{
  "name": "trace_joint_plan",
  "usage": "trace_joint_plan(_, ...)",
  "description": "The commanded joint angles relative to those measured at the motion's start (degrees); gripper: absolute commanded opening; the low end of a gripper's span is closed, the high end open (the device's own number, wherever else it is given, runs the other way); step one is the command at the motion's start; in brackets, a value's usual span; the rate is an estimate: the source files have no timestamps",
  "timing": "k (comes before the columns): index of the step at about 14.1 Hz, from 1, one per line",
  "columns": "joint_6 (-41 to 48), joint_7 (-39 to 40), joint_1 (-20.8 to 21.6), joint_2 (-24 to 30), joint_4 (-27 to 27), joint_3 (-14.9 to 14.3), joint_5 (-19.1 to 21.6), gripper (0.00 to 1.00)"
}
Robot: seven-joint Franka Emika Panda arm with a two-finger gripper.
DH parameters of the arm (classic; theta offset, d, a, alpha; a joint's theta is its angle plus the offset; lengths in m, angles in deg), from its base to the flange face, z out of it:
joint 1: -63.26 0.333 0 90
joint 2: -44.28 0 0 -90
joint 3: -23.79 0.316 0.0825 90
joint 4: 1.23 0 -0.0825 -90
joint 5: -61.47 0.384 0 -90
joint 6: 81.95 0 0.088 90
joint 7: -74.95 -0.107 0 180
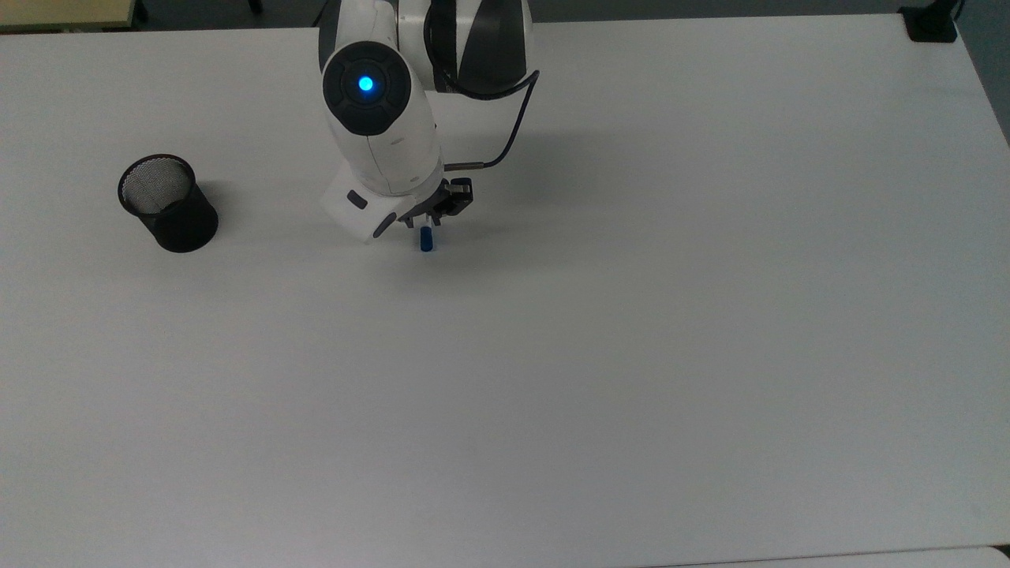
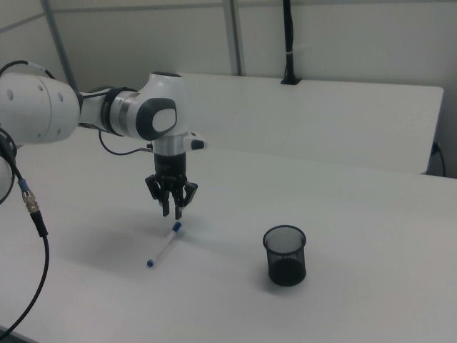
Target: Remove the marker
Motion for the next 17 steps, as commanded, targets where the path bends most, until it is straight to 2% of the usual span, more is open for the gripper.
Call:
trace_joint_plan(1, -0.63, -1.34, 0.78, 0.75, 0.58, -0.66, -0.03, 0.87)
trace_joint_plan(2, -0.54, -1.43, 0.87, 1.54, 0.67, -0.66, -0.11, 1.0)
trace_joint_plan(5, 0.6, -1.43, 2.45, 6.54, 0.49, -0.66, -1.95, 1.0)
trace_joint_plan(8, 7.0, -4.06, 4.03, 14.53, 0.49, -0.66, -6.52, 1.0)
trace_joint_plan(11, 9.3, -10.55, 4.3, 20.86, 0.14, -0.66, -6.53, 1.0)
trace_joint_plan(13, 10.18, -13.81, 4.21, 22.46, 0.14, -0.39, -6.01, 1.0)
trace_joint_plan(17, 12.82, -13.47, 3.16, 23.61, 0.23, -0.13, -5.56, 1.0)
